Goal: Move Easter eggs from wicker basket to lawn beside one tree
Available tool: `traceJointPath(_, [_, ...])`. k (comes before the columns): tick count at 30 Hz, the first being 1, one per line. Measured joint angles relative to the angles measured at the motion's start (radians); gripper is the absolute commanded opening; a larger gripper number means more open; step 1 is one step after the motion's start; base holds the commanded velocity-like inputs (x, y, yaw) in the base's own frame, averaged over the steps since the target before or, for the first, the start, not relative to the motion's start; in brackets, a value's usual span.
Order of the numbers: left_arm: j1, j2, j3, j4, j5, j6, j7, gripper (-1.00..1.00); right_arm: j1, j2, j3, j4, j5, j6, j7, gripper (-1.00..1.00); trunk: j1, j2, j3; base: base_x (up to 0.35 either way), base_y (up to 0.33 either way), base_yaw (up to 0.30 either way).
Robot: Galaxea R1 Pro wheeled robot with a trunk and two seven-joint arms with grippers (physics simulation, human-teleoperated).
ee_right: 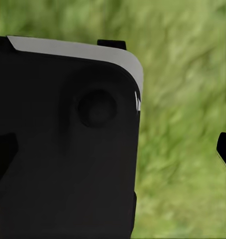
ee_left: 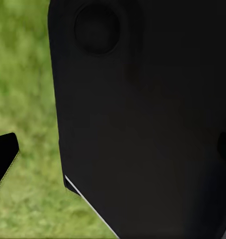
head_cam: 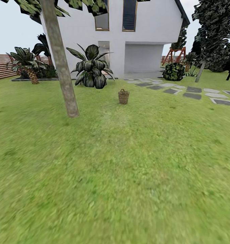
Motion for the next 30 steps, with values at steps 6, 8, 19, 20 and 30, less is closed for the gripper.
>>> traceJointPath(6, [0.000, 0.000, 0.000, 0.000, 0.000, 0.000, 0.000, 1.00, 0.000, 0.000, 0.000, 0.000, 0.000, 0.000, 0.000, 1.00, 0.000, 0.000, 0.000, 0.338, 0.000, 0.000])
traceJointPath(8, [0.000, 0.000, 0.000, 0.000, 0.000, 0.000, 0.000, 1.00, 0.000, 0.000, 0.000, 0.000, 0.000, 0.000, 0.000, 1.00, 0.000, 0.000, 0.000, 0.339, 0.000, 0.000])
traceJointPath(19, [0.000, 0.000, 0.000, 0.000, 0.000, 0.000, 0.000, 1.00, 0.000, -0.001, 0.001, 0.000, 0.001, 0.000, 0.000, 1.00, 0.000, 0.000, 0.000, 0.338, 0.000, 0.000])
traceJointPath(20, [0.000, 0.000, 0.000, 0.000, 0.000, 0.000, 0.000, 1.00, 0.000, -0.001, 0.001, 0.000, 0.001, 0.000, 0.000, 1.00, 0.000, 0.000, 0.000, 0.338, 0.000, 0.000])
traceJointPath(30, [0.000, 0.000, 0.000, 0.000, 0.000, 0.000, 0.000, 1.00, 0.000, -0.002, 0.001, 0.000, 0.001, 0.000, 0.000, 1.00, 0.000, 0.000, 0.000, 0.338, 0.000, 0.000])
